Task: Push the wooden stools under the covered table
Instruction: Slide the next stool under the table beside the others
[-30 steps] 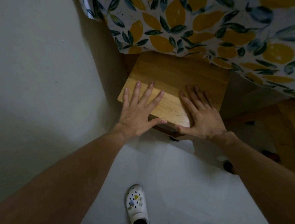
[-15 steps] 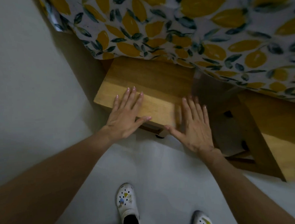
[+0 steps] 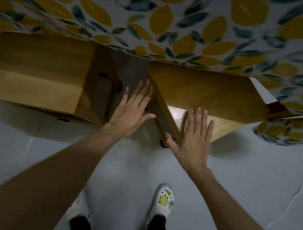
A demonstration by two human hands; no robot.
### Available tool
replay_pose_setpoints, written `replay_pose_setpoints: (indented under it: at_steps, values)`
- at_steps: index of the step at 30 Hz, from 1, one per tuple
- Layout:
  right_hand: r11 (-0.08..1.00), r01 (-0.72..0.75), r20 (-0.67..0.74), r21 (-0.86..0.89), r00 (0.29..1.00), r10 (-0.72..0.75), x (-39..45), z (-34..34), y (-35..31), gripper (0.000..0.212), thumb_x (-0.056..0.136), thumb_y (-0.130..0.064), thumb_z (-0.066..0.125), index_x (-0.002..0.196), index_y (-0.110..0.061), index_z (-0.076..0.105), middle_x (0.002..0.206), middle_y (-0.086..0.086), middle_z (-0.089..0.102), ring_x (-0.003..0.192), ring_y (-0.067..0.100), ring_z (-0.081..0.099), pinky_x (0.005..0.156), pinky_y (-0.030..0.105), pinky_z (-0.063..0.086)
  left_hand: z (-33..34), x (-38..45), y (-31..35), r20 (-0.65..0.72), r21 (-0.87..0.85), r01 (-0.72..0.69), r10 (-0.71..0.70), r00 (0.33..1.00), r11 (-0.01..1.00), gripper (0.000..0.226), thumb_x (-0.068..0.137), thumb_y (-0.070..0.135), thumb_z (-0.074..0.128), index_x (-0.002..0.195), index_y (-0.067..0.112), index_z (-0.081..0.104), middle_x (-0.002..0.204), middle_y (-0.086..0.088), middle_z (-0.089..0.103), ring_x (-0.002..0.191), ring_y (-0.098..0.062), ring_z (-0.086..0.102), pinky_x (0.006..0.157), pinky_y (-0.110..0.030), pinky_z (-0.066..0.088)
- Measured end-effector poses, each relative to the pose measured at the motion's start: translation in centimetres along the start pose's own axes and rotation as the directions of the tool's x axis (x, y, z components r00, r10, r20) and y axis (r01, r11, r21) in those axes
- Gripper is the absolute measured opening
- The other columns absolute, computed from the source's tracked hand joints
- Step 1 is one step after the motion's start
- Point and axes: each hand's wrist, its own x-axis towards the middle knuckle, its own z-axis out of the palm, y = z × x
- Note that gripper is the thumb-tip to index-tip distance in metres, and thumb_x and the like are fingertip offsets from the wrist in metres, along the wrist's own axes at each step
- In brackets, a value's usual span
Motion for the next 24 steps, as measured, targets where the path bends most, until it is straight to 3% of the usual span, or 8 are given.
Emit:
replay_pose_setpoints:
  at_steps: [5,9,24]
  values:
    - [0.998,-0.032,0.021,-0.063,0.999,0.033,0.5,1.3,1.5,0.095,0.085,-0.062,0.05,0.15,0.001,0.02,0.158,0.022,0.018,0.148,0.035,0.011,0.119,0.053,0.011,0.0,4.6,2.0,0.048,0.104,-0.096,0.091,0.995,0.99,0.083,0.085,0.064,0.033,0.151,0.03,-0.005,0.16,-0.007,-0.01,0.146,-0.028,-0.015,0.115,-0.061,0.001]
    - [0.994,-0.05,0.016,-0.097,0.999,0.052,0.8,1.6,1.2,0.087,0.092,-0.062,0.041,0.151,-0.002,0.018,0.158,0.022,0.019,0.147,0.036,0.013,0.119,0.053,0.011,-0.3,5.5,2.0,0.097,0.057,-0.118,0.112,0.989,0.991,0.089,0.083,0.063,0.05,0.15,0.038,-0.004,0.161,-0.004,-0.011,0.146,-0.027,-0.015,0.113,-0.066,0.004]
    - [0.993,-0.043,-0.02,-0.113,0.999,0.041,0.5,2.2,1.4,0.08,0.097,-0.061,0.03,0.15,-0.001,0.022,0.157,0.023,0.022,0.146,0.037,0.018,0.118,0.054,0.015,-0.5,5.1,2.3,0.1,0.062,-0.081,0.075,0.992,0.995,0.087,0.083,0.064,0.046,0.148,0.043,-0.008,0.16,0.0,-0.014,0.146,-0.025,-0.018,0.114,-0.064,0.002]
